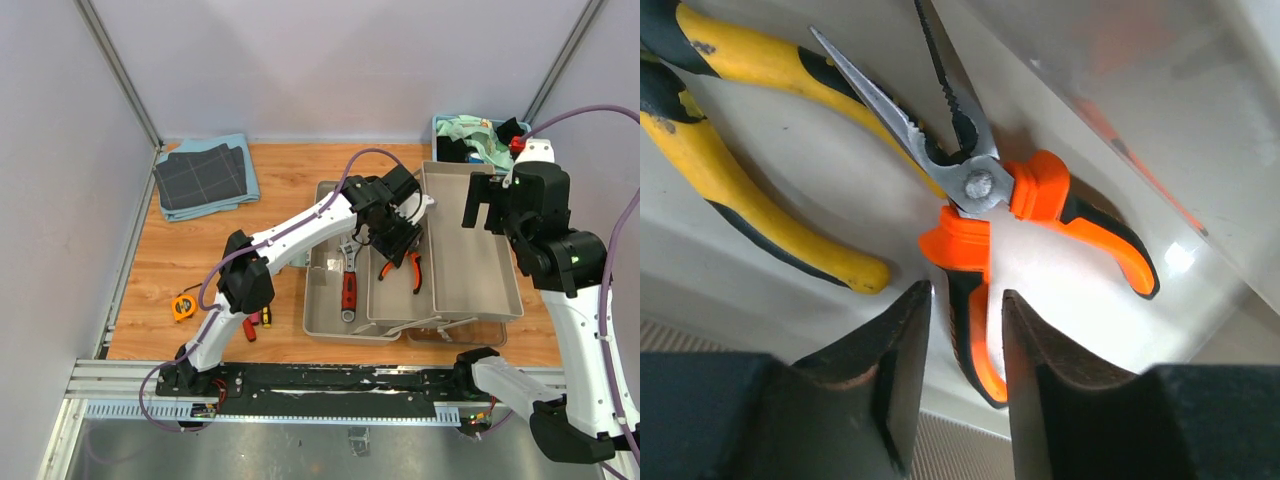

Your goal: Pack the tool kit

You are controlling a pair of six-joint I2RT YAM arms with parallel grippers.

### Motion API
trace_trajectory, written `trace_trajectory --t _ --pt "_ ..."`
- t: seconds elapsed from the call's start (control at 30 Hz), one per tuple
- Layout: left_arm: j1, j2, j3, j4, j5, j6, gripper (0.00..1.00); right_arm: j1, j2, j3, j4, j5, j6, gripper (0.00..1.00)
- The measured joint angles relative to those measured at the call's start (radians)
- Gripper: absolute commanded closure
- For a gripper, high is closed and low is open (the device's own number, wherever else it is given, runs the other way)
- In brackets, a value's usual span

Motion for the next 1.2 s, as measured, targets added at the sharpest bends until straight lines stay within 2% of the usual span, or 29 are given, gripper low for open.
trace_trajectory --t 0.23,0.3,0.43,0.47,0.7,0.73,0.77,0.8,0.83,0.93,1.07,1.2 --pt "0.0 0.0 0.0 0.0 0.012 -0.001 0.57 -0.001 0.0 -0.006 0.001 -0.013 0.0 0.02" --pt "0.0 0.0 0.0 0.0 0.021 -0.001 0.64 -0.001 0.0 -0.008 0.001 -0.018 0.0 0.02" --pt "0.0 0.0 0.0 -0.002 0.045 -0.002 0.94 -0.001 0.0 -0.011 0.004 -0.02 0.0 0.02" --pt "0.0 0.0 0.0 -0.002 0.047 -0.006 0.99 -0.001 0.0 -0.011 0.005 -0.022 0.0 0.02" --pt "-0.001 0.0 0.0 -0.016 0.062 -0.005 1.0 -0.004 -0.004 -0.013 0.008 -0.026 0.0 0.02" --pt "-0.001 0.0 0.0 -0.017 0.063 -0.004 0.99 -0.004 -0.006 -0.016 0.008 -0.026 0.0 0.02" --pt "-0.002 0.0 0.0 -0.018 0.063 -0.004 0.93 -0.005 -0.009 -0.018 0.007 -0.026 0.0 0.02" --pt "-0.003 0.0 0.0 -0.019 0.063 -0.004 0.79 -0.005 -0.011 -0.019 0.008 -0.026 0.0 0.02" --pt "-0.005 0.0 0.0 -0.019 0.062 -0.005 0.7 -0.005 -0.013 -0.021 0.008 -0.026 0.0 0.02" --pt "-0.013 0.0 0.0 -0.018 0.062 -0.005 0.52 -0.005 -0.016 -0.023 0.008 -0.026 0.0 0.02" --pt "-0.021 -0.004 0.002 -0.018 0.047 -0.003 0.43 -0.005 -0.016 -0.023 0.008 -0.027 0.0 0.02" --pt "-0.017 -0.017 0.025 -0.019 -0.011 0.006 0.38 -0.005 -0.016 -0.023 0.008 -0.028 0.0 0.02"
